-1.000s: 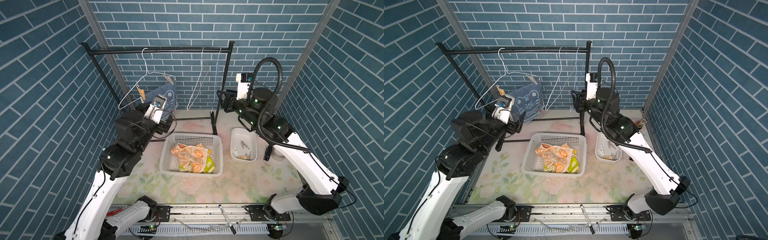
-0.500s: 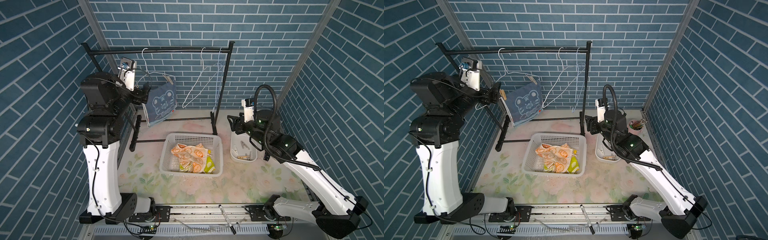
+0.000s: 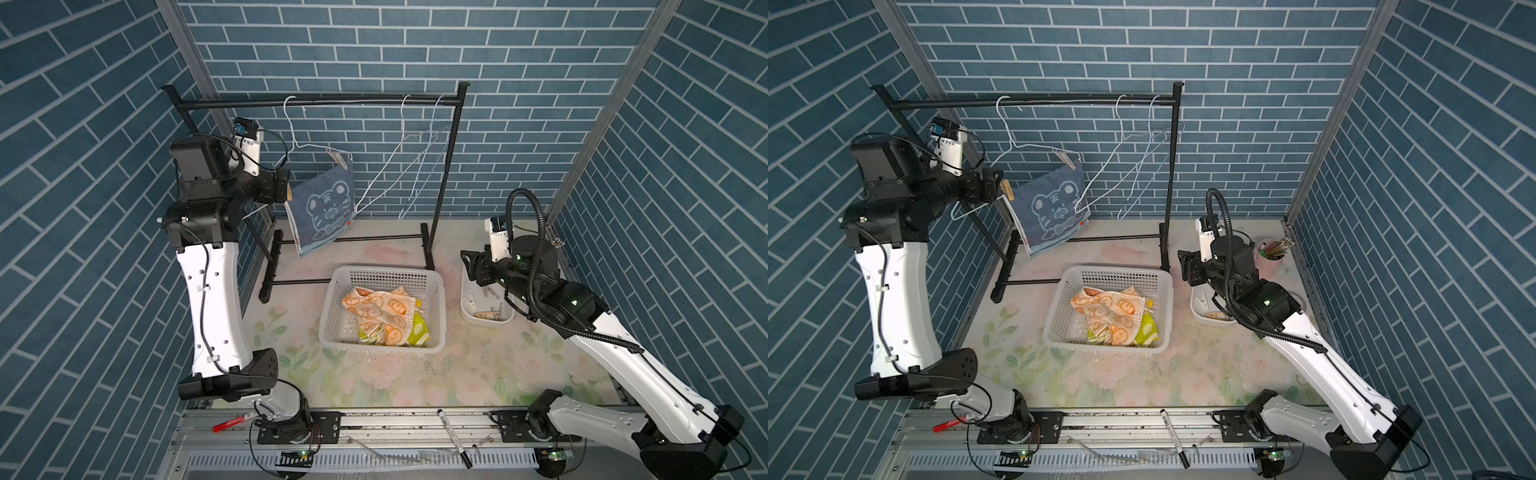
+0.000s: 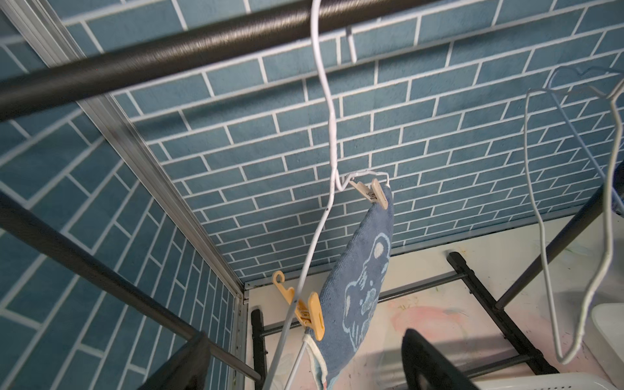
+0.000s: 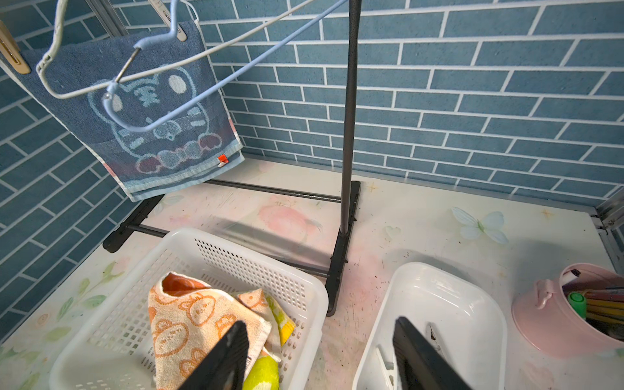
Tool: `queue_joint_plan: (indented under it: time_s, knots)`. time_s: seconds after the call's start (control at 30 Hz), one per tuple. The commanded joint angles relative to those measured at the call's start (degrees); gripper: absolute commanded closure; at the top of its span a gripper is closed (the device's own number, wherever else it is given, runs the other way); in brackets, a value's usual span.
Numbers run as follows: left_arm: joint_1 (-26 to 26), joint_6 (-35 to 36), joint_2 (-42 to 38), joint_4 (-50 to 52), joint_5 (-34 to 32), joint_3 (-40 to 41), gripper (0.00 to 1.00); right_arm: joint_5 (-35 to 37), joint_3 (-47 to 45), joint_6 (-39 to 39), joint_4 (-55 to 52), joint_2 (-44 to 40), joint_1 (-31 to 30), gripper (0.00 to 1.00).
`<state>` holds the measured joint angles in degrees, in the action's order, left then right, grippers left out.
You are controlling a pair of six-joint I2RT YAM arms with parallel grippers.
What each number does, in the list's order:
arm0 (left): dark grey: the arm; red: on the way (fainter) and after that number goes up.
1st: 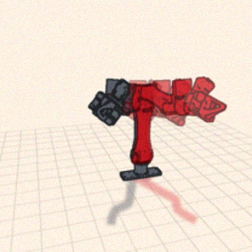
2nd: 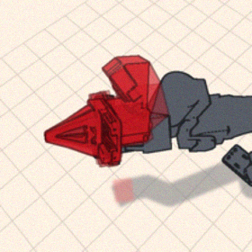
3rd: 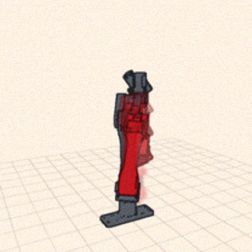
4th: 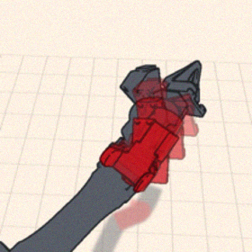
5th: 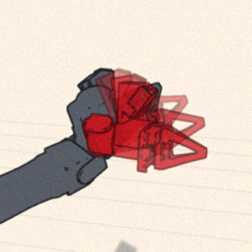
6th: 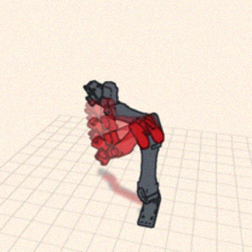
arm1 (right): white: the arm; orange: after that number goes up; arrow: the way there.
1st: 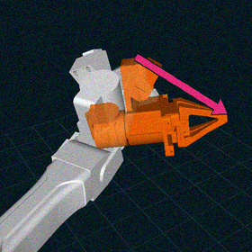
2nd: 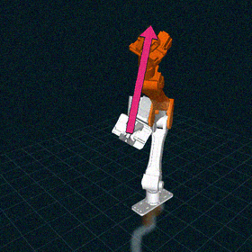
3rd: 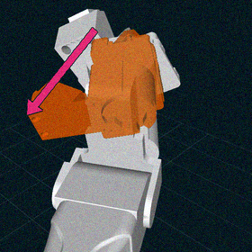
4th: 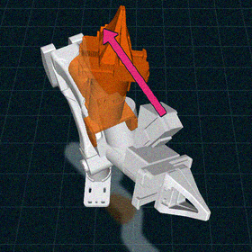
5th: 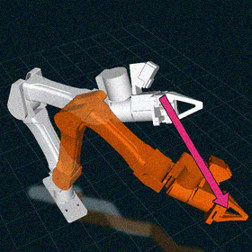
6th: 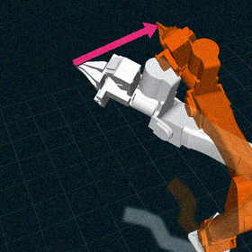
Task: Remove the clothespins securing towels to the hanger
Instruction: Pick up the hanger from the clothesline.
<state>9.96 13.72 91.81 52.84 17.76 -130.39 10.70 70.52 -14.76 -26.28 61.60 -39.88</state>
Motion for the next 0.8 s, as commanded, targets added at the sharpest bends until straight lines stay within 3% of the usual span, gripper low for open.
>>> queue_joint_plan:
  time_s: [0.0, 0.13, 0.47, 0.67, 0.77]
  knots:
    - [0.7, -0.9, 1.8, 1.3, 2.1, -1.1, 0.13, -0.2, -0.5, -1.5, -0.8, -1.2, 0.3, 0.31]
    - [0.7, -0.7, 3.4, 2.8, 2.5, -1.2, 0.21, -0.4, -0.6, -1.8, -0.7, -1.0, 0.4, 0.31]
    - [0.7, -4.4, -0.3, 0.8, 10.3, 3.6, 0.69, -1.8, -1.1, -2.3, 0.6, 0.5, 0.5, 0.31]
    - [0.7, -8.4, -1.5, -4.6, 16.1, 7.6, 0.89, -2.3, -1.8, -2.8, 1.2, 0.4, 0.5, 0.31]
    - [0.7, -10.6, -2.2, -8.3, 18.2, 9.8, 0.93, -2.2, -2.1, -2.8, 1.1, 0.0, 0.6, 0.32]
